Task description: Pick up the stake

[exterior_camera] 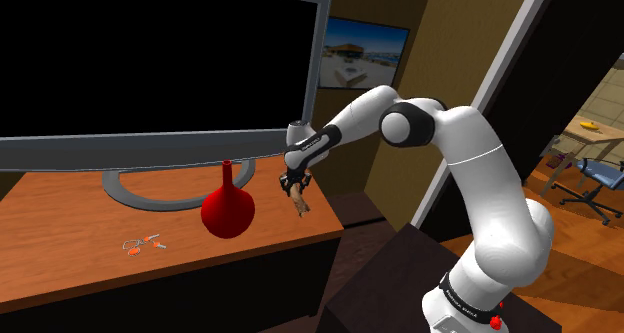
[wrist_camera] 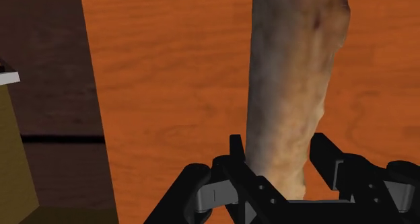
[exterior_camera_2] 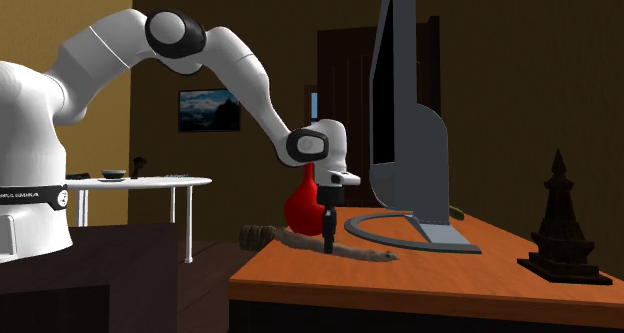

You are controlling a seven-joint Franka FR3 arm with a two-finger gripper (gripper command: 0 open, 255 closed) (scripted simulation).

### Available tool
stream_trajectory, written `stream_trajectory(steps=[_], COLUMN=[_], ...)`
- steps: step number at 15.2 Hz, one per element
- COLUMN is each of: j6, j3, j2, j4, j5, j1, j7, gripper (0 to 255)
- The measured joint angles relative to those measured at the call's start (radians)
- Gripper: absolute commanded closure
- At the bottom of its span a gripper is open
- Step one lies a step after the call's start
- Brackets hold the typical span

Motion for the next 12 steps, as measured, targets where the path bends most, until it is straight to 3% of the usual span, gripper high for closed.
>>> stream_trajectory(steps=[12], j6=[-0.08], j3=[0.006], j2=[-0.12], j4=[-0.04], j5=[0.006], j1=[-0.004], j7=[-0.008], gripper=[255])
